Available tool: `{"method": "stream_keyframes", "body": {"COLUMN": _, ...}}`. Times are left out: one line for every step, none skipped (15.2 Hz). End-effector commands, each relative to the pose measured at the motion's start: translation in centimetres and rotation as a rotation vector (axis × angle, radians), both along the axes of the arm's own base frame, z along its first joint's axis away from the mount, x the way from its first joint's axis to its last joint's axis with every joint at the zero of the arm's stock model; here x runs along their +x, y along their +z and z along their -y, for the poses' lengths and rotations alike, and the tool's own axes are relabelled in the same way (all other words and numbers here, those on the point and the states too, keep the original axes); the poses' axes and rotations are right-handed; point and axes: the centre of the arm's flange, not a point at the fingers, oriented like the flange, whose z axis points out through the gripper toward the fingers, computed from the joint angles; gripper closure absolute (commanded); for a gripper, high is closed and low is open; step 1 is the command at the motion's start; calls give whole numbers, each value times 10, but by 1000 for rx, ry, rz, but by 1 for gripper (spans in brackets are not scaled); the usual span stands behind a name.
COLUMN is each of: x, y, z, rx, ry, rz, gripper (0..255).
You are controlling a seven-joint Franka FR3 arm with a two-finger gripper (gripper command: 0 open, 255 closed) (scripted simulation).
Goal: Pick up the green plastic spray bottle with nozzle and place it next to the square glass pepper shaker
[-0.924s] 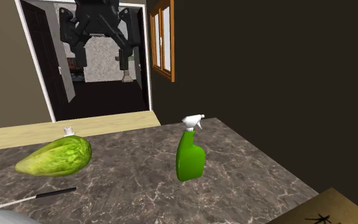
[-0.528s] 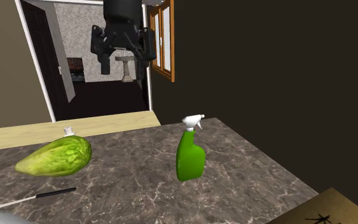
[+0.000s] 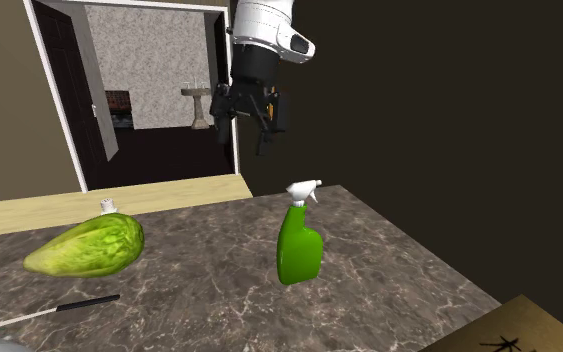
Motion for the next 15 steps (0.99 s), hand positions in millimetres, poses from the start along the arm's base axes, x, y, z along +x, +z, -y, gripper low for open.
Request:
{"method": "stream_keyframes", "body": {"x": 17, "y": -21, "z": 20, "rx": 14, "ry": -71, "rz": -28, "gripper": 0}}
{"method": "stream_keyframes", "body": {"x": 25, "y": -30, "z": 30, "rx": 21, "ry": -105, "rz": -42, "gripper": 0}}
{"method": "stream_keyframes", "body": {"x": 32, "y": -39, "z": 40, "rx": 29, "ry": -139, "rz": -56, "gripper": 0}}
{"method": "stream_keyframes", "body": {"x": 38, "y": -49, "z": 50, "rx": 36, "ry": -173, "rz": -70, "gripper": 0}}
{"method": "stream_keyframes", "body": {"x": 44, "y": -59, "z": 61, "rx": 43, "ry": -208, "rz": -84, "gripper": 0}}
{"method": "stream_keyframes", "body": {"x": 49, "y": -69, "z": 71, "rx": 50, "ry": -242, "rz": -98, "gripper": 0}}
{"method": "stream_keyframes", "body": {"x": 54, "y": -79, "z": 82, "rx": 58, "ry": -276, "rz": -112, "gripper": 0}}
{"method": "stream_keyframes", "body": {"x": 59, "y": -89, "z": 92, "rx": 65, "ry": -310, "rz": -126, "gripper": 0}}
{"method": "stream_keyframes", "body": {"x": 63, "y": -99, "z": 103, "rx": 72, "ry": -344, "rz": -140, "gripper": 0}}
{"method": "stream_keyframes", "body": {"x": 66, "y": -110, "z": 114, "rx": 80, "ry": -379, "rz": -154, "gripper": 0}}
{"method": "stream_keyframes", "body": {"x": 69, "y": -121, "z": 125, "rx": 87, "ry": -413, "rz": -168, "gripper": 0}}
{"method": "stream_keyframes", "body": {"x": 71, "y": -131, "z": 135, "rx": 94, "ry": -447, "rz": -182, "gripper": 0}}
{"method": "stream_keyframes", "body": {"x": 73, "y": -142, "z": 146, "rx": 102, "ry": -481, "rz": -196, "gripper": 0}}
{"method": "stream_keyframes", "body": {"x": 75, "y": -153, "z": 157, "rx": 109, "ry": -515, "rz": -211, "gripper": 0}}
{"method": "stream_keyframes", "body": {"x": 75, "y": -164, "z": 168, "rx": 116, "ry": -549, "rz": -225, "gripper": 0}}
